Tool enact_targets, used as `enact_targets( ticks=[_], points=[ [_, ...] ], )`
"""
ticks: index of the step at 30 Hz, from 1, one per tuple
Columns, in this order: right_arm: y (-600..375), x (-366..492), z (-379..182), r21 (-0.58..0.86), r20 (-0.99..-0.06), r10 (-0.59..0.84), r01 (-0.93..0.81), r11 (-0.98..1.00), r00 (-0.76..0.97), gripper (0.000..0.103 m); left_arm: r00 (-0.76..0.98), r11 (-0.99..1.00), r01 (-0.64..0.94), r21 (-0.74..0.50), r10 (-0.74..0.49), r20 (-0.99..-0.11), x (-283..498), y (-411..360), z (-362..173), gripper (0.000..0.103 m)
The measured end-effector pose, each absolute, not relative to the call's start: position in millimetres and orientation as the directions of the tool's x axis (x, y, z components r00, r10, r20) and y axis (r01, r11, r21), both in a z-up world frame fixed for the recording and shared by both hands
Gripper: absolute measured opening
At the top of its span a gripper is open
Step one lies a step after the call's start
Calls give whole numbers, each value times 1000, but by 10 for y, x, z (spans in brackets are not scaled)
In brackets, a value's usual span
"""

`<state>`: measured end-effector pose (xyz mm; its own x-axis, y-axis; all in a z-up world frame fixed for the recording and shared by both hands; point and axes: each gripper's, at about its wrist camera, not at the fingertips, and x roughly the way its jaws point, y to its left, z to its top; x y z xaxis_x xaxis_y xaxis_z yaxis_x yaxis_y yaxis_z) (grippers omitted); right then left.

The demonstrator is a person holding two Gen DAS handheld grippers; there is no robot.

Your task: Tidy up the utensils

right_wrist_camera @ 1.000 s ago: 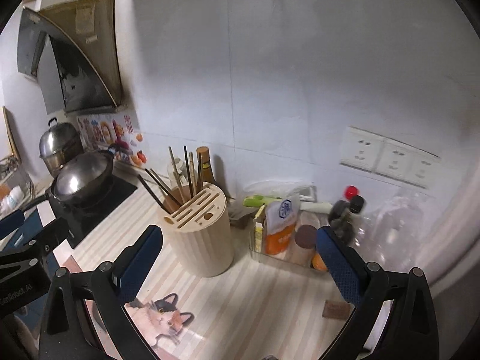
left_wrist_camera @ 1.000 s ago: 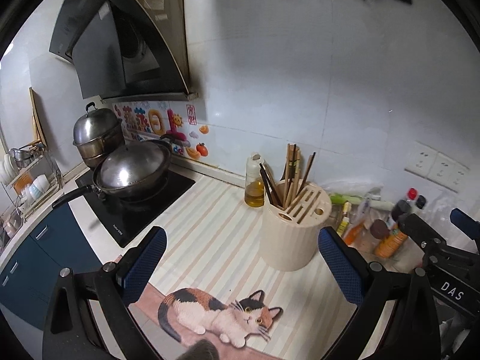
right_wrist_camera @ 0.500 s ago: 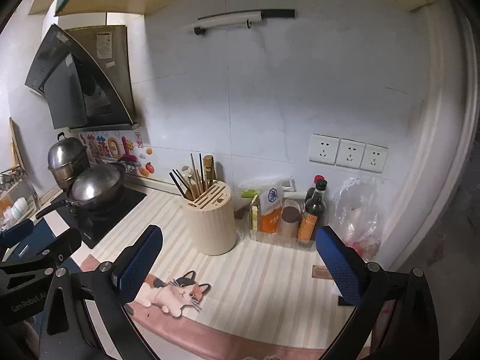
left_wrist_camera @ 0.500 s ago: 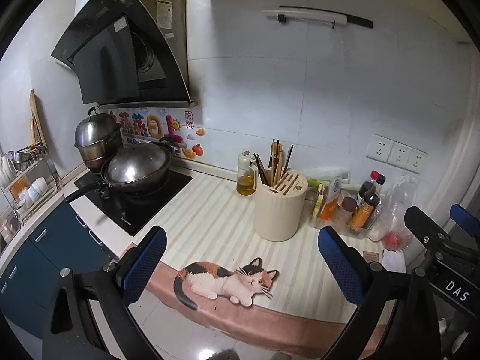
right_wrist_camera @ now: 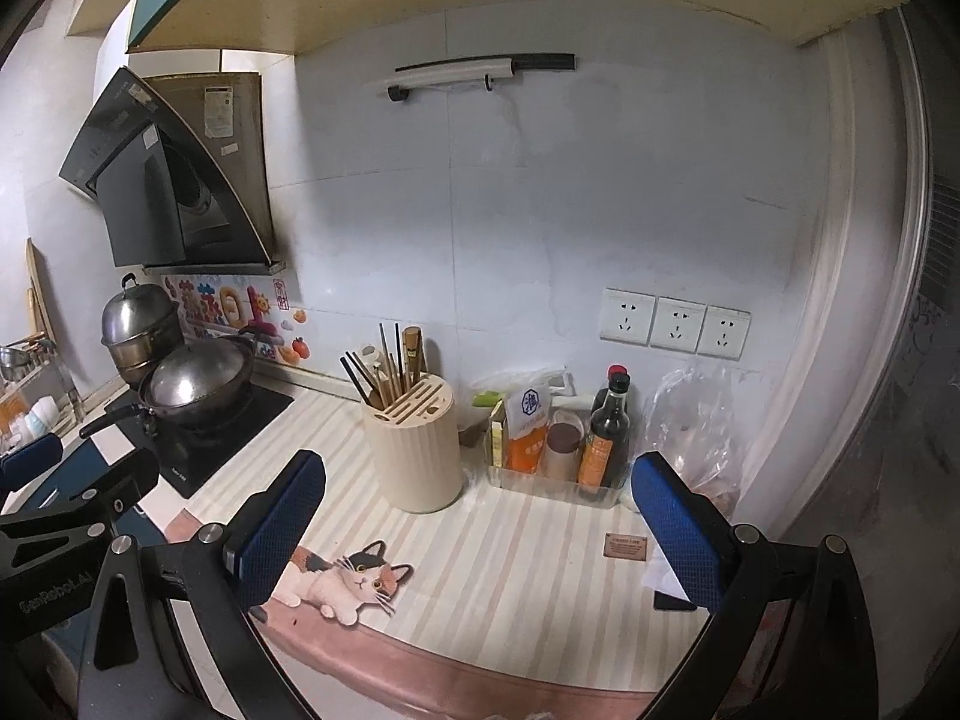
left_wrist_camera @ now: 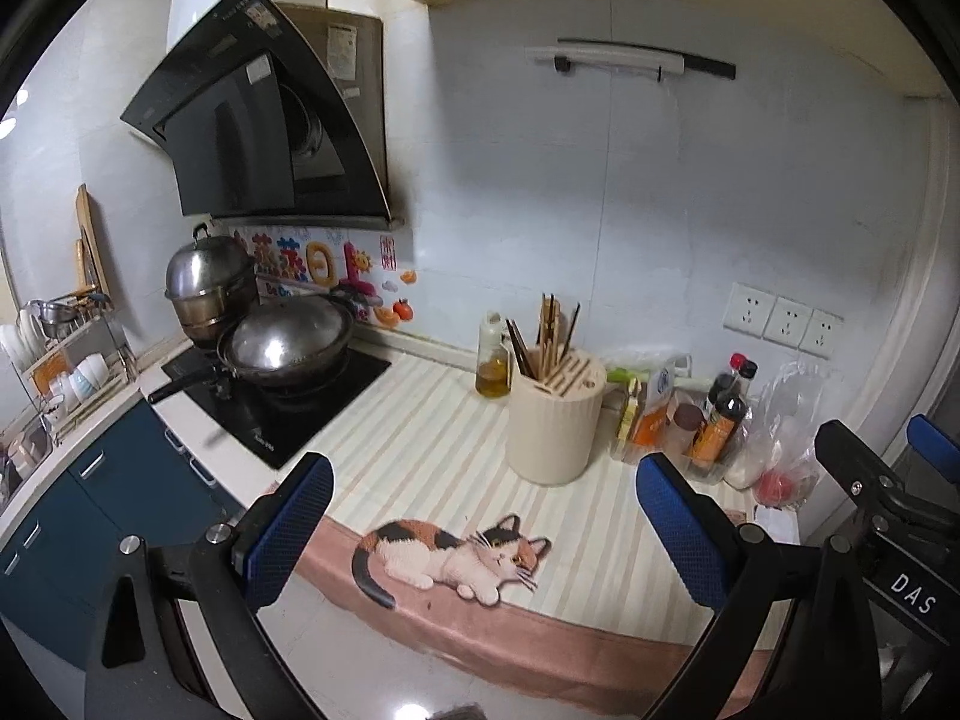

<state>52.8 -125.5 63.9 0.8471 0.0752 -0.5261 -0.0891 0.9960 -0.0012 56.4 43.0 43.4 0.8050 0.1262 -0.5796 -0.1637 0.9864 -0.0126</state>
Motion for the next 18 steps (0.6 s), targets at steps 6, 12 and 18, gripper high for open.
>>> enact_targets(
  ticks=[6,12,18],
  points=[
    [-1338,634,676,-15,-567,75,-101,995,820,103,772,985,-169,-12,125,-623,612,341,438,103],
    [-1397,689,717,-17,-574,81,-112,994,815,103,762,984,-180,-4,137,-632,631,296,478,103],
    [-1412,737,743,-9,-575,91,-118,993,813,103,756,982,-187,-3,143,-639,649,270,498,103]
  ],
)
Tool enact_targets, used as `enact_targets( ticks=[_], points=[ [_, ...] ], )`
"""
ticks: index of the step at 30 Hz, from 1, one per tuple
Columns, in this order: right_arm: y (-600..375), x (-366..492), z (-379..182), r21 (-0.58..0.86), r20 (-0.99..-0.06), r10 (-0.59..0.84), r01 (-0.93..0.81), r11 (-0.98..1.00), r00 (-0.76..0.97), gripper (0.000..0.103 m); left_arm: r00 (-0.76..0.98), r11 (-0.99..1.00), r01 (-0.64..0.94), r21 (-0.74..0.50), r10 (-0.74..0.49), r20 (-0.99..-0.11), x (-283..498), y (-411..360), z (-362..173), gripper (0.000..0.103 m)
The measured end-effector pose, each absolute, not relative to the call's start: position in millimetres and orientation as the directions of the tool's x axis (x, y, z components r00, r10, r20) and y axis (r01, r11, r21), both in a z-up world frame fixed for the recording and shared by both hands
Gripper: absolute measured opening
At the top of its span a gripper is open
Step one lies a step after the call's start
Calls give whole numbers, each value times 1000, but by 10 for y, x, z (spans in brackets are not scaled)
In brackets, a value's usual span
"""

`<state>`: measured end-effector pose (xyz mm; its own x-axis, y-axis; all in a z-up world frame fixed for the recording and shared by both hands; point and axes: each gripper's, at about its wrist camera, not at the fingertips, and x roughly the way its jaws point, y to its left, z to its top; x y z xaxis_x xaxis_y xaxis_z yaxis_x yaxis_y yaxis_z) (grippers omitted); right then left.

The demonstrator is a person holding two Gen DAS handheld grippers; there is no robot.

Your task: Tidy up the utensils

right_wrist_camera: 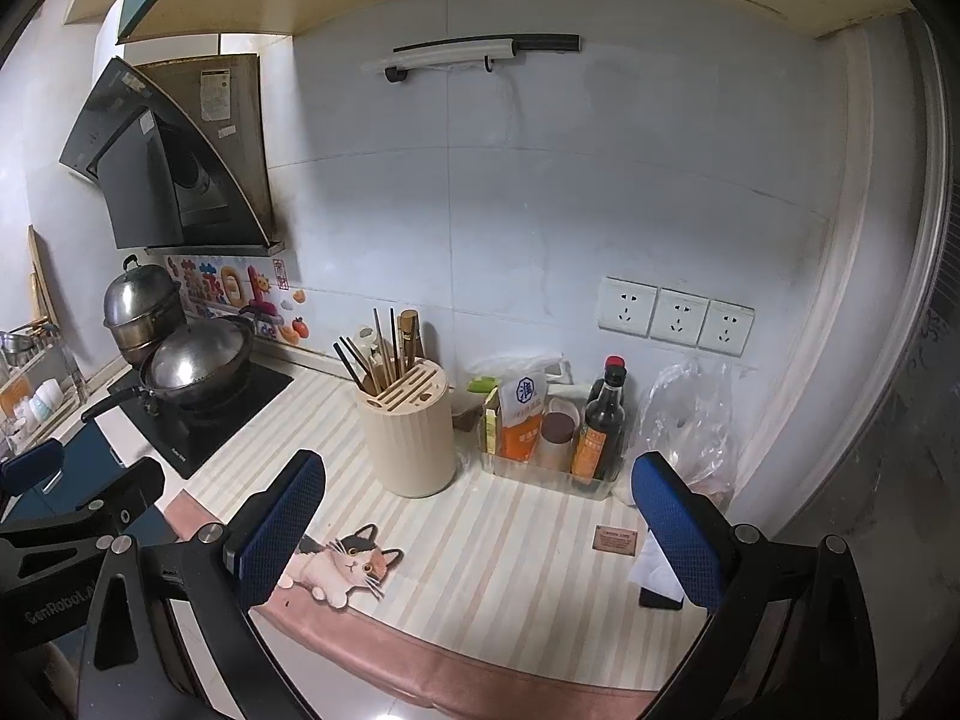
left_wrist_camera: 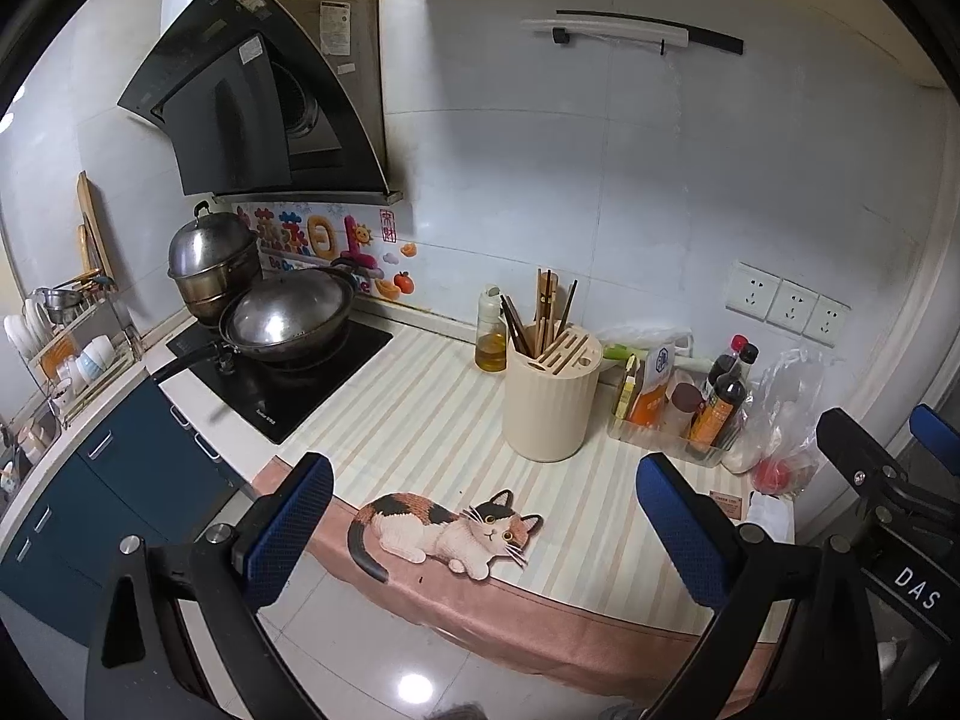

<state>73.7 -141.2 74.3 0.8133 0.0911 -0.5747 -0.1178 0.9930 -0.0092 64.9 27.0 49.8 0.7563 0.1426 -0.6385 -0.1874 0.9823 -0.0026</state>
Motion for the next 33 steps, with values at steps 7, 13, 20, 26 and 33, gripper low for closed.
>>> enact_targets(
  ticks=[7,13,20,26,33],
  points=[
    [-1430,790,695,-9,-592,91,-119,993,801,103,735,979,-203,8,157,-660,698,232,458,103],
    [-1425,826,654,-12,-608,90,-122,992,789,103,731,978,-210,6,161,-664,716,250,440,103],
    [-1452,854,635,-9,-613,90,-122,993,785,103,732,978,-210,12,165,-661,715,252,441,103],
    [-1440,847,608,-15,-618,86,-122,992,782,103,729,978,-209,14,165,-664,733,267,437,103],
    [-1406,822,587,-20,-621,90,-130,991,779,103,728,976,-219,15,174,-663,730,266,452,103]
  ],
)
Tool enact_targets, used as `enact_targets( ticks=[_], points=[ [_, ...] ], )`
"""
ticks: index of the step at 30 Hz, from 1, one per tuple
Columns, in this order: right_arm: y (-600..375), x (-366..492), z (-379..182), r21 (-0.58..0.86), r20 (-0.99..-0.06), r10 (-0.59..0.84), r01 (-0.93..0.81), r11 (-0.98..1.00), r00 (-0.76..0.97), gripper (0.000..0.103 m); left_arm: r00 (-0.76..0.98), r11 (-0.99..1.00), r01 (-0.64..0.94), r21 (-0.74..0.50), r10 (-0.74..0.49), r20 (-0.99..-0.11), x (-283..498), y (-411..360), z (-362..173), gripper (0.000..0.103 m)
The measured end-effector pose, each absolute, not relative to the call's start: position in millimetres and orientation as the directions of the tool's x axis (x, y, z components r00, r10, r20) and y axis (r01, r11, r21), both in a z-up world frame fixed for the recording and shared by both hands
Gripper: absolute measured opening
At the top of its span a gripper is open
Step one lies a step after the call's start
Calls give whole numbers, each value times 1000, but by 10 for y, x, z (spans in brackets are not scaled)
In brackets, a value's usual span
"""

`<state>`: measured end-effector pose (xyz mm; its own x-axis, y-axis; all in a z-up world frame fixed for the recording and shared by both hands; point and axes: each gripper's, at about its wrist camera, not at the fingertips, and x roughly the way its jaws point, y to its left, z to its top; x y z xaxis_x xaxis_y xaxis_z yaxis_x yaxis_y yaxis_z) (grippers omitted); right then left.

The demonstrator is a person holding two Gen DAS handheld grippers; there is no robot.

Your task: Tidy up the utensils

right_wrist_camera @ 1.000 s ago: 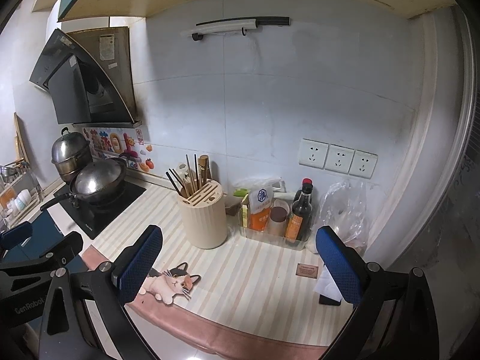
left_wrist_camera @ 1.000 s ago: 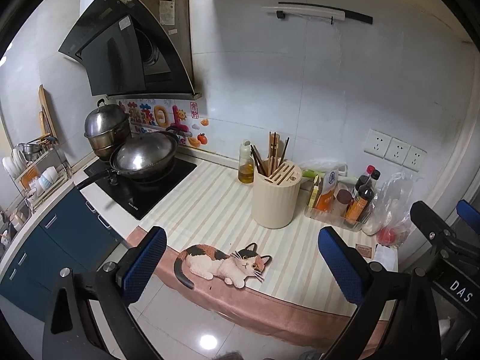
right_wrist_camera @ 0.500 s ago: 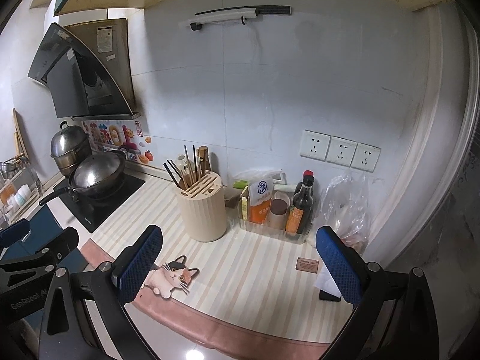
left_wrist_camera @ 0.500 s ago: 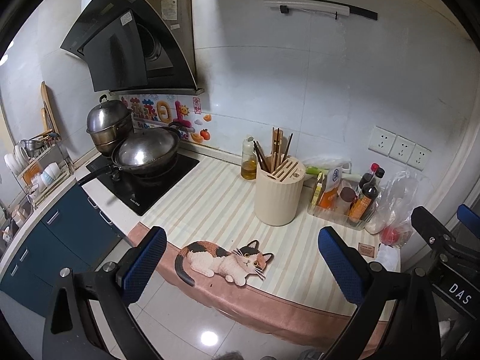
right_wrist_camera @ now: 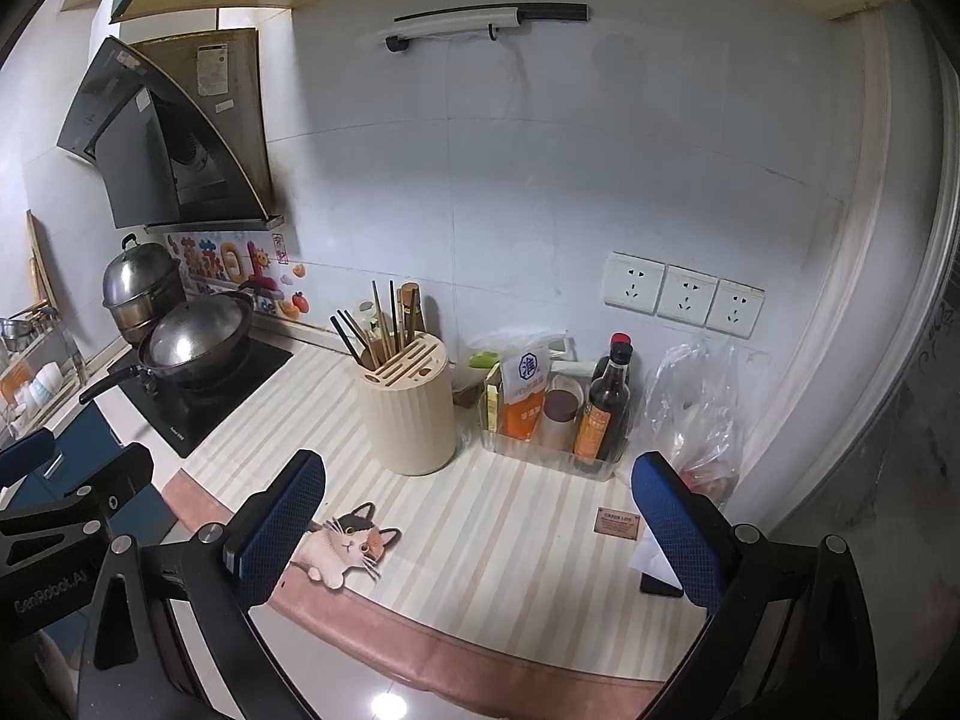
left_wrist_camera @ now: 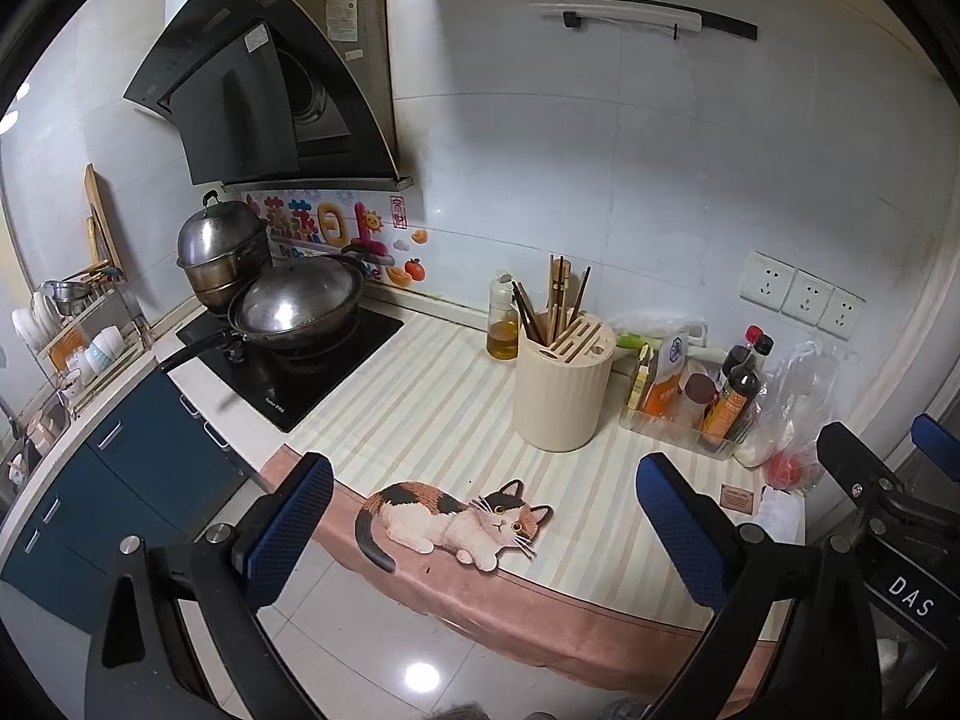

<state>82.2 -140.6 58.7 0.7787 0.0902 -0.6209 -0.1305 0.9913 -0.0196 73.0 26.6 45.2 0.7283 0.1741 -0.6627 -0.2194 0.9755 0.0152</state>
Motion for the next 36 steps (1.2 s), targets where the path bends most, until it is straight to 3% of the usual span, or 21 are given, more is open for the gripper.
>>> enact_targets(
  ticks=[36],
  points=[
    [-1362,831,570,-23,-630,96,-142,990,771,103,728,975,-224,15,177,-662,723,288,446,103]
  ],
)
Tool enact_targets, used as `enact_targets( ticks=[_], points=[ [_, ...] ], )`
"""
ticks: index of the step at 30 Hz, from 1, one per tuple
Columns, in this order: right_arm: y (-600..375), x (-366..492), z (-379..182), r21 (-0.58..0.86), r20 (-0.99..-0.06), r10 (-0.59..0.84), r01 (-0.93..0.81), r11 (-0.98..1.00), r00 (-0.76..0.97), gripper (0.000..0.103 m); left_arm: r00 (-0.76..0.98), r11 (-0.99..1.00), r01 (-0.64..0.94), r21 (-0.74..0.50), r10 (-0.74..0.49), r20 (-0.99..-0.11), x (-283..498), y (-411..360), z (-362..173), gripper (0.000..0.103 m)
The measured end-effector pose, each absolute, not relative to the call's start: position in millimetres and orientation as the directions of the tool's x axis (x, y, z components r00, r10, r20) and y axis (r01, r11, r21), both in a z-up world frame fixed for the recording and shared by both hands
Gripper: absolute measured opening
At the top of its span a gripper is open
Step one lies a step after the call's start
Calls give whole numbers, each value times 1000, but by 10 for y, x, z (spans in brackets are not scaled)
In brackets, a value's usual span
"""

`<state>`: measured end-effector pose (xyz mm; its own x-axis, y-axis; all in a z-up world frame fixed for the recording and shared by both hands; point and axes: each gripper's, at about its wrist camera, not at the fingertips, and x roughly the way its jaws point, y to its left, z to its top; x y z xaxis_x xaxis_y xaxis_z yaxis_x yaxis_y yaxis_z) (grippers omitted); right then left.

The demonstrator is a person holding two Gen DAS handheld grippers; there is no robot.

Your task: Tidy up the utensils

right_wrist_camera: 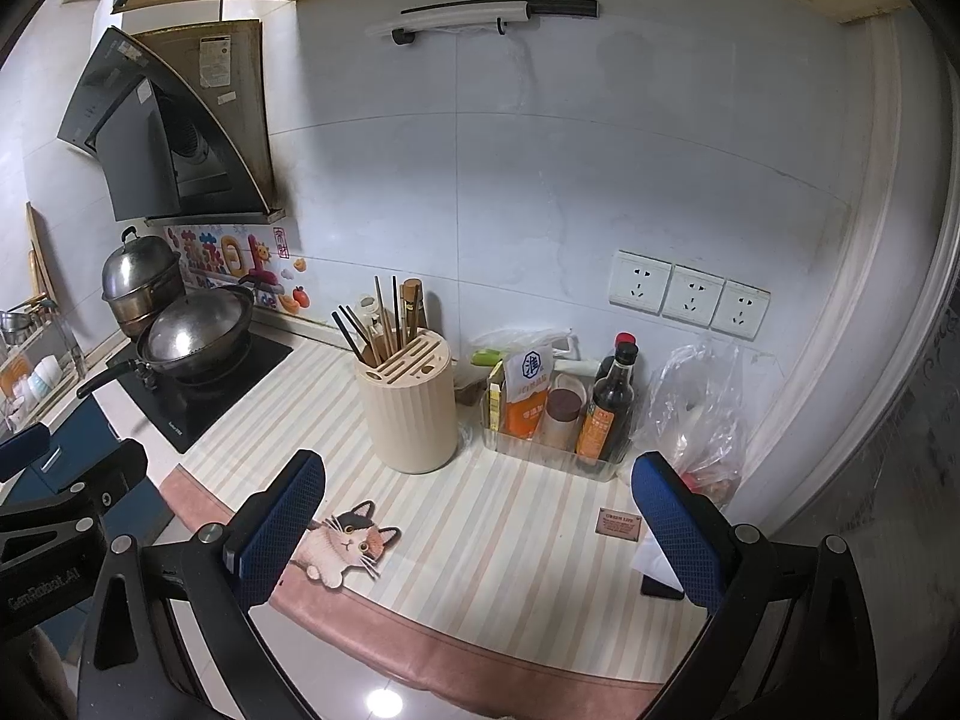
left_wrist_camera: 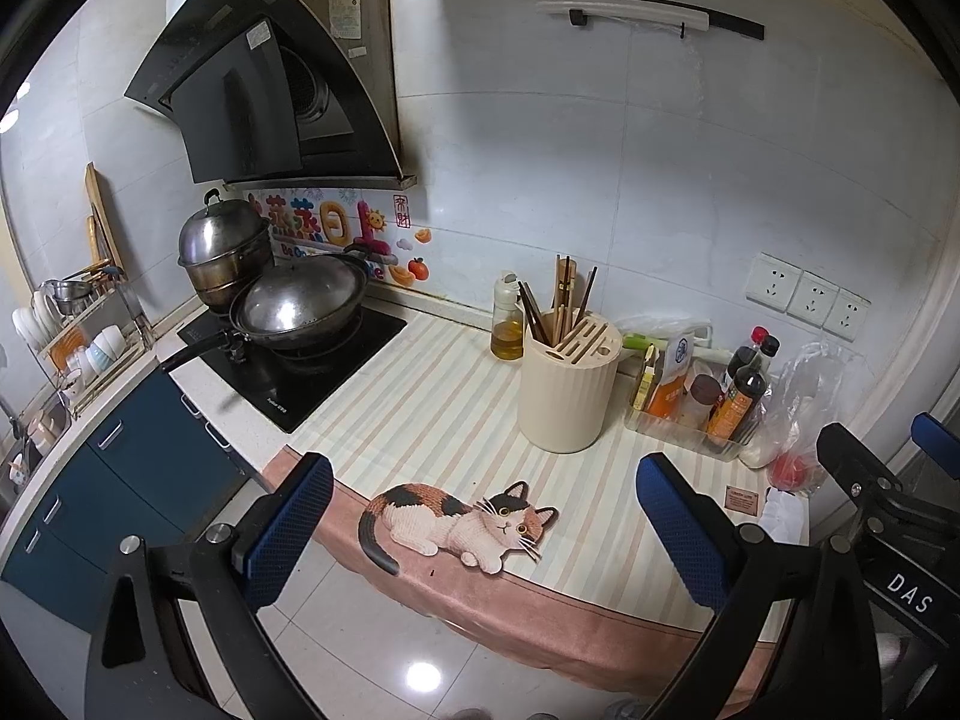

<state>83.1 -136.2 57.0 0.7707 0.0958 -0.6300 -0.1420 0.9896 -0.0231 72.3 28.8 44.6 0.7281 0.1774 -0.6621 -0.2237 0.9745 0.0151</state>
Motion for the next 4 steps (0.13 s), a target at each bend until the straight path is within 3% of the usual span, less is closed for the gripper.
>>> enact_targets(
  ticks=[4],
  points=[
    [-1363,831,573,-22,-630,97,-142,990,770,103,728,975,-221,15,176,-663,721,289,445,103]
  ],
)
